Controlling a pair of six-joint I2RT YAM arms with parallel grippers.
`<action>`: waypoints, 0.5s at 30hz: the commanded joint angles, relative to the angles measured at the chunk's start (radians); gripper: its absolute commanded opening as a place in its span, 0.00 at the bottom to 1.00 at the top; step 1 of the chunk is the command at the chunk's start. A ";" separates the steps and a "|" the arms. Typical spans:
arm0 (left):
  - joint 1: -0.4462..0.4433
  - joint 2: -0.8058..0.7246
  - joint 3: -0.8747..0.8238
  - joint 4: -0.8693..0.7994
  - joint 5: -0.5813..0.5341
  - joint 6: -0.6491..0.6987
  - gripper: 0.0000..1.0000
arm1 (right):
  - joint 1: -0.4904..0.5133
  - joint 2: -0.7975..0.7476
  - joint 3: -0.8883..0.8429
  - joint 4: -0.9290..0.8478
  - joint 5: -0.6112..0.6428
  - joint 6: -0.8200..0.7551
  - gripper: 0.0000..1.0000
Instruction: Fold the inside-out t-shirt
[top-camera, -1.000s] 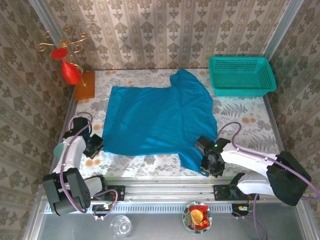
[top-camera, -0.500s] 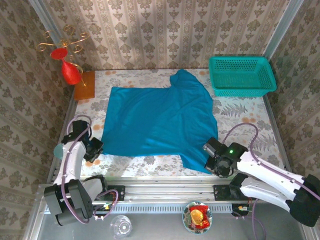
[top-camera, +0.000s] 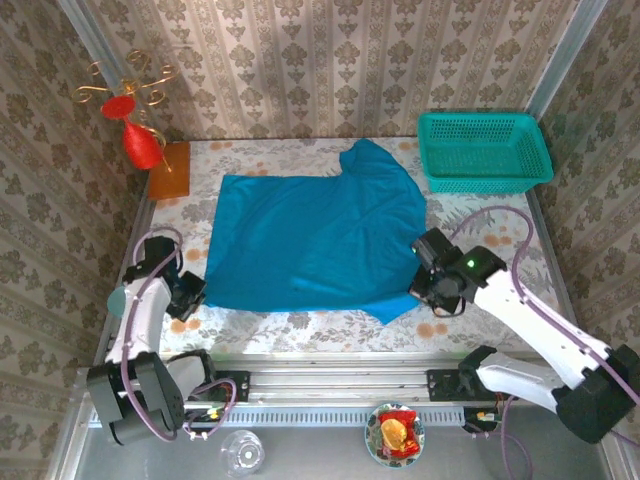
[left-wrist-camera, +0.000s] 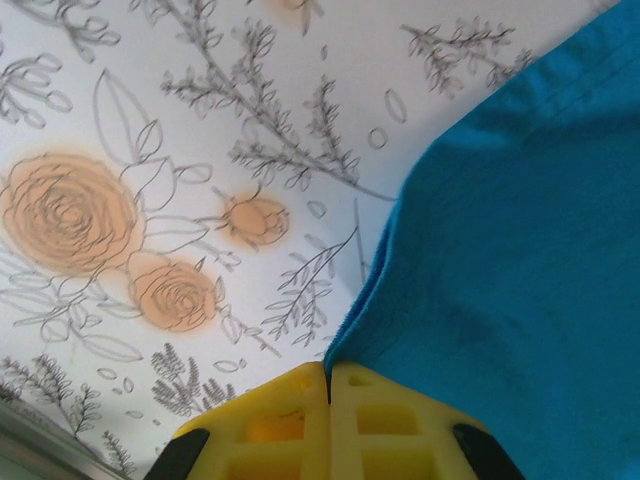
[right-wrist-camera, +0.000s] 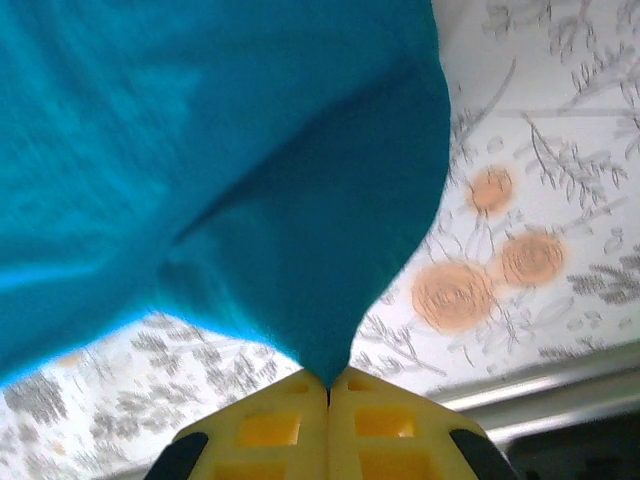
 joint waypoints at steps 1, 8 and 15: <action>-0.007 0.074 0.071 0.050 0.016 0.042 0.00 | -0.066 0.087 0.086 0.093 0.010 -0.151 0.00; -0.008 0.210 0.128 0.136 0.001 0.060 0.00 | -0.196 0.276 0.233 0.180 -0.029 -0.285 0.00; -0.010 0.360 0.205 0.187 -0.013 0.072 0.00 | -0.249 0.450 0.369 0.219 -0.083 -0.361 0.00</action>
